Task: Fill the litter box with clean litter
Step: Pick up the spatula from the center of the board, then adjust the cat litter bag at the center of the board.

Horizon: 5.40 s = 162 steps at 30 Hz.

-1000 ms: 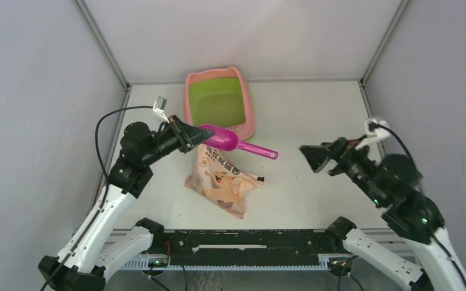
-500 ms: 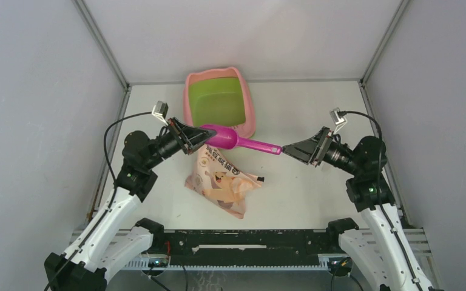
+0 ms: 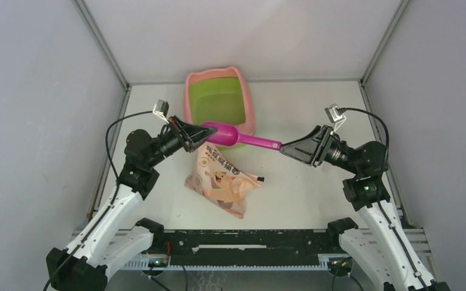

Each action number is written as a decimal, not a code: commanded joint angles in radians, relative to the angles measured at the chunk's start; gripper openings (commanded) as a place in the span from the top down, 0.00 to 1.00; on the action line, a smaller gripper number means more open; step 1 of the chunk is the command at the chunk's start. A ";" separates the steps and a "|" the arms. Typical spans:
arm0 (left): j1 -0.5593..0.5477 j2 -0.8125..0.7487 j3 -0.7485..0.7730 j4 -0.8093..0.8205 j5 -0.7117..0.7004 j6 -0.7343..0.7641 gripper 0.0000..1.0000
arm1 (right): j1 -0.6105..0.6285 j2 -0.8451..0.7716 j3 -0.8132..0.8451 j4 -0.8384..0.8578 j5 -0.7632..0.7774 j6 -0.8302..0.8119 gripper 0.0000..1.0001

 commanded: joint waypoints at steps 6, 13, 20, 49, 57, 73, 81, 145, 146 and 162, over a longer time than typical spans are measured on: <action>0.005 0.030 -0.017 0.046 -0.017 0.002 1.00 | 0.109 0.054 0.016 0.043 0.080 -0.023 0.37; 0.005 0.035 -0.029 0.038 -0.015 0.017 1.00 | 0.178 0.125 0.060 0.018 0.139 -0.077 0.40; 0.005 0.042 -0.037 0.020 -0.007 0.033 1.00 | 0.188 0.167 0.093 0.017 0.153 -0.097 0.45; 0.052 0.061 0.029 -0.133 -0.028 0.194 0.24 | 0.146 0.164 0.265 -0.457 0.147 -0.307 1.00; 0.154 0.053 0.121 -0.547 -0.210 0.502 0.18 | -0.016 0.121 0.308 -0.741 0.128 -0.464 1.00; 0.163 0.258 0.143 -0.464 -0.330 0.730 0.17 | -0.111 0.090 0.301 -0.957 0.137 -0.606 1.00; 0.163 0.399 0.265 -0.511 -0.212 0.696 0.17 | -0.177 0.079 0.291 -1.018 0.096 -0.646 1.00; -0.415 -0.025 -0.110 -0.543 -0.974 0.304 1.00 | -0.119 0.123 0.356 -1.111 0.173 -0.669 1.00; -0.438 -0.036 -0.151 -0.532 -0.997 0.284 1.00 | -0.085 0.123 0.352 -1.120 0.188 -0.667 1.00; -0.516 -0.181 -0.329 -0.577 -1.057 0.207 0.82 | 0.161 0.085 0.264 -1.168 0.380 -0.618 1.00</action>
